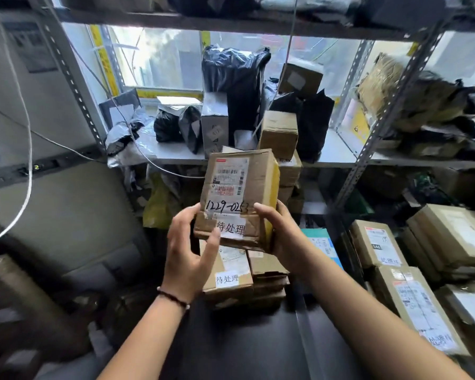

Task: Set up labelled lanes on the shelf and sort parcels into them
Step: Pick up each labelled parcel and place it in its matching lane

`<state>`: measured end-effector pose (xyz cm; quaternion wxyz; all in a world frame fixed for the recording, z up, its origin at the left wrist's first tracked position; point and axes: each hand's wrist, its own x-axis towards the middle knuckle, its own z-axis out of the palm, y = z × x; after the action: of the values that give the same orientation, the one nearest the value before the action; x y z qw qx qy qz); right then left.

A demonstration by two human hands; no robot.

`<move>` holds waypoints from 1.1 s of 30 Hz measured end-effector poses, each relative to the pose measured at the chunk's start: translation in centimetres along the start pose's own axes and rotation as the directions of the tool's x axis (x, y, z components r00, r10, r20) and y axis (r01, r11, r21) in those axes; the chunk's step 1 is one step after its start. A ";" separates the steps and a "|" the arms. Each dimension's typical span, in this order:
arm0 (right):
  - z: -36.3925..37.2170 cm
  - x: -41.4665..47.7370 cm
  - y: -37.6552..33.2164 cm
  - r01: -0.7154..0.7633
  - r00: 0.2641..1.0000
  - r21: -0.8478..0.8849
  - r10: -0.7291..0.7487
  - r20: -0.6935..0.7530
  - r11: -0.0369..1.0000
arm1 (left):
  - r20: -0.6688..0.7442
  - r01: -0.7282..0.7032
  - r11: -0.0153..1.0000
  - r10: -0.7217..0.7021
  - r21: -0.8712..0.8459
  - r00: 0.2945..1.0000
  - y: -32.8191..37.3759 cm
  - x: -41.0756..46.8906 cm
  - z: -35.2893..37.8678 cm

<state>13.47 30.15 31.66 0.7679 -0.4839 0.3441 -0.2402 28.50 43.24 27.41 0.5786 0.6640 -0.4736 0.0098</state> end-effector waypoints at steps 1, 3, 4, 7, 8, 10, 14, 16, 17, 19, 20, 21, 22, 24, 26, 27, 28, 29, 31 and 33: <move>-0.1 -0.2 -0.4 0.027 0.999 -0.016 -0.026 0.047 0.999 | -0.014 0.186 0.977 -0.188 -0.106 0.982 0.0 0.7 -0.7; 0.0 -0.7 -1.1 0.064 0.986 0.004 -0.064 0.153 0.998 | 0.140 0.483 0.782 -0.468 -0.393 0.872 0.1 2.0 -2.0; 0.1 -0.8 -1.3 0.077 0.977 0.017 -0.079 0.196 0.997 | 0.288 0.580 0.659 -0.507 -0.479 0.813 0.2 2.4 -2.4; 0.3 -0.9 -1.4 0.117 0.960 0.032 -0.122 0.251 0.993 | 0.526 0.670 0.566 -0.425 -0.481 0.737 1.0 2.4 -3.2; 0.4 -0.8 -1.3 0.120 0.959 0.033 -0.125 0.254 0.992 | 0.533 0.670 0.565 -0.417 -0.481 0.736 1.1 2.3 -3.3; 0.6 -0.9 -1.1 0.114 0.959 0.038 -0.120 0.257 0.993 | 0.527 0.673 0.557 -0.427 -0.487 0.735 0.8 2.0 -3.4; 0.5 -1.1 -0.2 0.112 0.976 0.002 -0.110 0.186 0.994 | 0.536 0.700 0.532 -0.456 -0.477 0.711 0.4 1.0 -3.1; 0.3 -1.2 0.2 0.109 0.992 -0.051 -0.106 0.071 0.993 | 0.533 0.713 0.512 -0.477 -0.478 0.699 0.3 0.5 -2.7; 0.2 -1.3 0.5 0.097 0.995 -0.075 -0.097 0.012 0.992 | 0.522 0.718 0.499 -0.493 -0.485 0.696 0.2 0.3 -2.5; -0.4 -2.1 1.6 0.069 0.995 -0.108 -0.077 -0.069 0.992 | 0.525 0.738 0.471 -0.518 -0.484 0.675 -0.1 -0.3 -1.8; -0.9 -2.6 2.3 0.052 0.994 -0.126 -0.063 -0.084 0.991 | 0.540 0.750 0.465 -0.520 -0.471 0.662 -0.1 -0.6 -1.2; -1.5 -3.3 3.1 0.038 0.994 -0.141 -0.052 -0.095 0.989 | 0.550 0.754 0.469 -0.516 -0.460 0.656 -0.1 -1.1 -0.5; -2.1 -3.9 3.9 0.021 0.992 -0.153 -0.039 -0.117 0.988 | 0.562 0.760 0.471 -0.513 -0.449 0.649 0.0 -1.5 0.0; -3.4 -5.4 5.4 -0.026 0.982 -0.132 0.001 -0.189 0.991 | 0.608 0.783 0.456 -0.498 -0.424 0.619 0.0 -2.7 1.4; -4.9 -7.0 6.8 -0.052 0.968 -0.140 0.016 -0.251 0.989 | 0.655 0.810 0.445 -0.489 -0.382 0.577 0.0 -4.3 2.8; -5.6 -7.8 7.4 -0.067 0.962 -0.149 0.024 -0.273 0.987 | 0.674 0.820 0.447 -0.485 -0.358 0.558 -0.1 -5.2 3.4; -6.3 -8.7 8.0 -0.089 0.953 -0.148 0.041 -0.300 0.985 | 0.693 0.832 0.442 -0.483 -0.335 0.535 -0.1 -6.1 4.2; -7.2 -9.3 8.6 -0.112 0.943 -0.145 0.059 -0.328 0.983 | 0.708 0.843 0.437 -0.483 -0.314 0.514 0.1 -7.0 5.0; -9.2 -10.8 9.5 -0.153 0.919 -0.129 0.093 -0.384 0.980 | 0.728 0.851 0.451 -0.482 -0.270 0.487 0.6 -8.7 6.5; -11.7 -11.9 10.3 -0.189 0.897 -0.091 0.134 -0.420 0.978 | 0.741 0.846 0.486 -0.482 -0.217 0.467 1.7 -10.3 7.9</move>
<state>-2.72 36.05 22.37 0.6623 -0.4409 0.5520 -0.2493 17.49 43.71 20.31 0.5180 0.5626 -0.2890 -0.5759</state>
